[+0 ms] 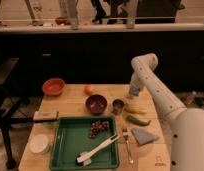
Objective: Place sponge in table surface
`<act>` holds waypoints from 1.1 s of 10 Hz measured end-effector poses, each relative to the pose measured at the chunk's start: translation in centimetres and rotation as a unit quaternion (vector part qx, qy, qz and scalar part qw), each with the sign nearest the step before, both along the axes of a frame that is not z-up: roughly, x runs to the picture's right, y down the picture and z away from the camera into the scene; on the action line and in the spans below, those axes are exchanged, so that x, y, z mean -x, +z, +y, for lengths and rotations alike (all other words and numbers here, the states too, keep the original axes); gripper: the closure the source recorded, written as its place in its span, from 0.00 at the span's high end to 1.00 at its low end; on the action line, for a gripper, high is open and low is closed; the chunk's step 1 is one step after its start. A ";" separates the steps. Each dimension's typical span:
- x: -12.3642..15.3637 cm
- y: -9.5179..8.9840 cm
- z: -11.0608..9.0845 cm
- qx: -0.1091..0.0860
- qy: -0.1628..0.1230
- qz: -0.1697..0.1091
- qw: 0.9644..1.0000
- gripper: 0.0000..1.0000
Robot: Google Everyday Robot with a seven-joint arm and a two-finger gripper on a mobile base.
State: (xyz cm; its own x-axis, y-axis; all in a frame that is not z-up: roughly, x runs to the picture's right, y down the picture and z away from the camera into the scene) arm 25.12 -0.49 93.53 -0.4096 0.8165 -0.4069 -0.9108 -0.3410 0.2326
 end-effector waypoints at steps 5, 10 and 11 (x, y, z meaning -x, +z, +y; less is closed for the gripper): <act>-0.5 1.6 0.5 0.027 0.021 -0.001 0.999 0.00; -1.1 2.7 1.2 0.046 0.046 0.020 0.998 0.04; -1.3 2.7 1.2 0.047 0.045 0.021 0.998 0.04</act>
